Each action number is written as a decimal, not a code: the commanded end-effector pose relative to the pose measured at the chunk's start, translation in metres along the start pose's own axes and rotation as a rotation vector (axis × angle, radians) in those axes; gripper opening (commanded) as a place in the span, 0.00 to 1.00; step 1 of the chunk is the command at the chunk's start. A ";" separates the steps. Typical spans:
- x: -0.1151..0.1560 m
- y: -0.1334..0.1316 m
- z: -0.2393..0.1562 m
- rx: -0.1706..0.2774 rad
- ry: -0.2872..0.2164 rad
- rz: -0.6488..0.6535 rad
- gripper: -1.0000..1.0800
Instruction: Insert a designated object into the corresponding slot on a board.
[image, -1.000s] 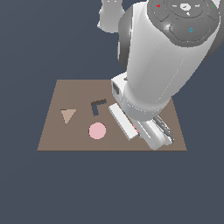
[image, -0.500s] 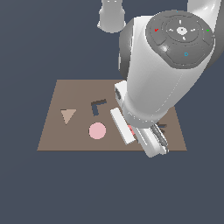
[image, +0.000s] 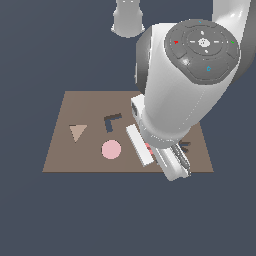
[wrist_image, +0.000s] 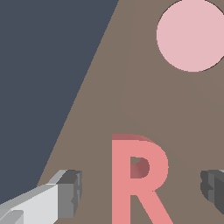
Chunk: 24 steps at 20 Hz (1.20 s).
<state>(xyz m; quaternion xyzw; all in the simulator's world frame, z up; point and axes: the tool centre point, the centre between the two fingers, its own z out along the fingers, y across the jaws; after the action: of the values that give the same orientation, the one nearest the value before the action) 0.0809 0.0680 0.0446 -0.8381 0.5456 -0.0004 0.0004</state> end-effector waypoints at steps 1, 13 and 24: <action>0.000 0.001 0.008 -0.001 0.000 0.000 0.96; 0.000 0.001 0.015 -0.001 0.000 0.000 0.00; -0.001 0.001 0.011 -0.002 -0.001 0.006 0.00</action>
<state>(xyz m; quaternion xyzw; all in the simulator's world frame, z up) 0.0800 0.0679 0.0331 -0.8372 0.5470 0.0002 -0.0002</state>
